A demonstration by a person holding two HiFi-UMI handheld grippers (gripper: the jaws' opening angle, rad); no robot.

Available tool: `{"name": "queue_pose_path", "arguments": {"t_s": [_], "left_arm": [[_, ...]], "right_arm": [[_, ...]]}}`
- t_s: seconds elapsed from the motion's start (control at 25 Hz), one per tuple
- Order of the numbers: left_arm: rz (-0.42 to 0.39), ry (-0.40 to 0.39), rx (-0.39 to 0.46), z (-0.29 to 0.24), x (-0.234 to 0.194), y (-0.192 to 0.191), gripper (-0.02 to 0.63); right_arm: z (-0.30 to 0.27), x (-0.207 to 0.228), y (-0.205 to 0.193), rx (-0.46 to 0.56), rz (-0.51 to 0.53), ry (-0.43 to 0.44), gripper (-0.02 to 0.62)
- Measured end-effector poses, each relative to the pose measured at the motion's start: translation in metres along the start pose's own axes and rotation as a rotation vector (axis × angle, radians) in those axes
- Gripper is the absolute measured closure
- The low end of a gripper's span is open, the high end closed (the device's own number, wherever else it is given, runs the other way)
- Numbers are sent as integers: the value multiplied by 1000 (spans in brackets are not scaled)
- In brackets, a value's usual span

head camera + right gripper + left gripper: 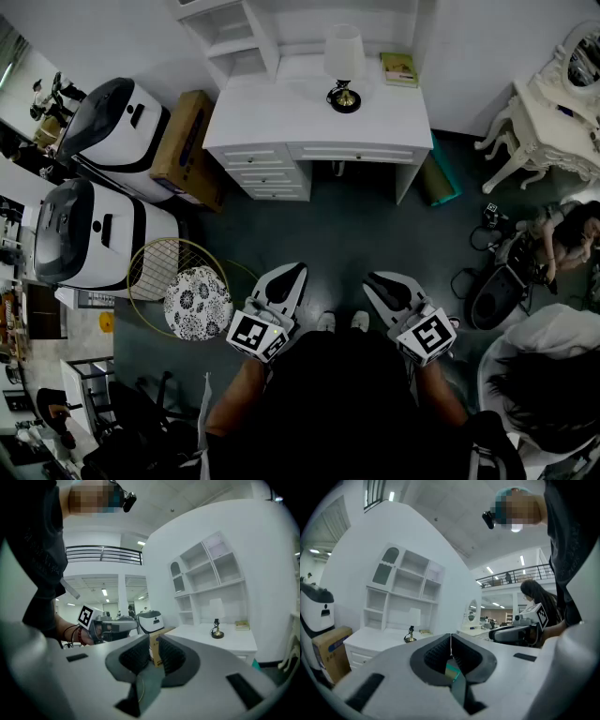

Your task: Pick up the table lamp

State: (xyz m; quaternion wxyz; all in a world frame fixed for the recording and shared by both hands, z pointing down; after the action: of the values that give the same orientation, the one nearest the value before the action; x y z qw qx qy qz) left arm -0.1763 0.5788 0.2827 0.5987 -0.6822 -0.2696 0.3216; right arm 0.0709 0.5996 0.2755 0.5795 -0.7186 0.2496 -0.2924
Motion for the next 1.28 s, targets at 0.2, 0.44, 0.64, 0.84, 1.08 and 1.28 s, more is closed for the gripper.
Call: {"name": "queue_pose_path", "arguments": {"t_s": [0.2,0.44,0.64,0.84,1.08,1.28], "left_arm": [[-14,14,4,-16,17,5,588],[-16,35,-2,-29,30,2,588],[1,42,-6,-34,35,-3,588],[6,51,-5,-40,33,-5,588],[7,43,0,-51,18,-9,588],[16,30,5,-67,-5,-7,588]], "right_arm": [[9,14,-11,-1,2,22,534],[18,31,-14,23,-13,41,534],[23,45,-17,89,-74,13,534],[22,54,-22,88,-155,34,534],[11,63,-27,66,-125,17,534],[-7,73,-21,65,-108,15,535]]}}
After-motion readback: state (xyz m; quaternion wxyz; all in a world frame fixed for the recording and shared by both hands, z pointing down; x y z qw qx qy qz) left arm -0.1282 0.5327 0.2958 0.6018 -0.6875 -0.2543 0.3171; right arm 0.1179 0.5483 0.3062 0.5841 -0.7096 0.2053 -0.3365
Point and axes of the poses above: the fingertips, and each gripper's own axes: z backward along the fingers, x to its right, y out of its top, the point moved 9 cm from there along z, backward along the fingers, and after that the axes turned 7 degrees about -y, right-handed, at the moved point
